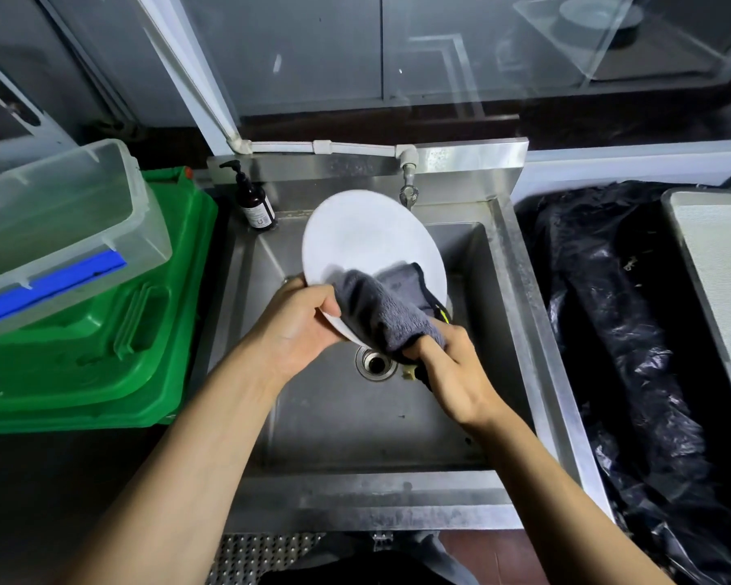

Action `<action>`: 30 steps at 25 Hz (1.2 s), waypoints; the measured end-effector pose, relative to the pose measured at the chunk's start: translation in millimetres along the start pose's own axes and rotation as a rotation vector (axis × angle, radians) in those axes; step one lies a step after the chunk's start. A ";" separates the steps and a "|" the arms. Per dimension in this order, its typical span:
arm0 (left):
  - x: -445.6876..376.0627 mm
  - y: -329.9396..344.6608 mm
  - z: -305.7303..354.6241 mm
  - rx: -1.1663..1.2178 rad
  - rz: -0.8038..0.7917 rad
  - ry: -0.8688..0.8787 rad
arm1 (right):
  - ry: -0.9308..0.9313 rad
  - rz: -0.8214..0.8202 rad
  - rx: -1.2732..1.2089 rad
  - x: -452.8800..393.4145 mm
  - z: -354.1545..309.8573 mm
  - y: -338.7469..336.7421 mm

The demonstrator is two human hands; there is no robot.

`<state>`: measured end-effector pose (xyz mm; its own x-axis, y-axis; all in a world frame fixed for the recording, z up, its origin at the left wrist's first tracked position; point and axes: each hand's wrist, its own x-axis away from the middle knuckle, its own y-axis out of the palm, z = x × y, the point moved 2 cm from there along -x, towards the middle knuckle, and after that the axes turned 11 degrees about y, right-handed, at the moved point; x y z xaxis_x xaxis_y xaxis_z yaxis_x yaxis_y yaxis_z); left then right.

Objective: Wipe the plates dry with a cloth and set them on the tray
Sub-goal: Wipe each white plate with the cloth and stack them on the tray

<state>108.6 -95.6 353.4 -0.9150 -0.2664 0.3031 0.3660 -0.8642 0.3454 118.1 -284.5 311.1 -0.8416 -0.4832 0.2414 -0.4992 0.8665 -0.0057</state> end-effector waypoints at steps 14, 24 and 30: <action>9.3 8.3 -5.7 -0.082 -0.105 -0.082 | -0.155 0.407 0.375 -49.8 -17.3 -36.7; -18.8 2.4 5.8 0.157 0.126 -0.089 | -0.509 0.213 0.673 -11.3 -17.0 -1.1; -18.6 4.4 4.9 0.149 0.121 -0.165 | -0.617 0.344 0.863 -18.6 -18.3 -7.2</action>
<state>128.0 -92.4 353.6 -0.8272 -0.2804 0.4869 0.5037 -0.7542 0.4213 141.1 -279.5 324.5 -0.8012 -0.4214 -0.4248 0.0062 0.7041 -0.7101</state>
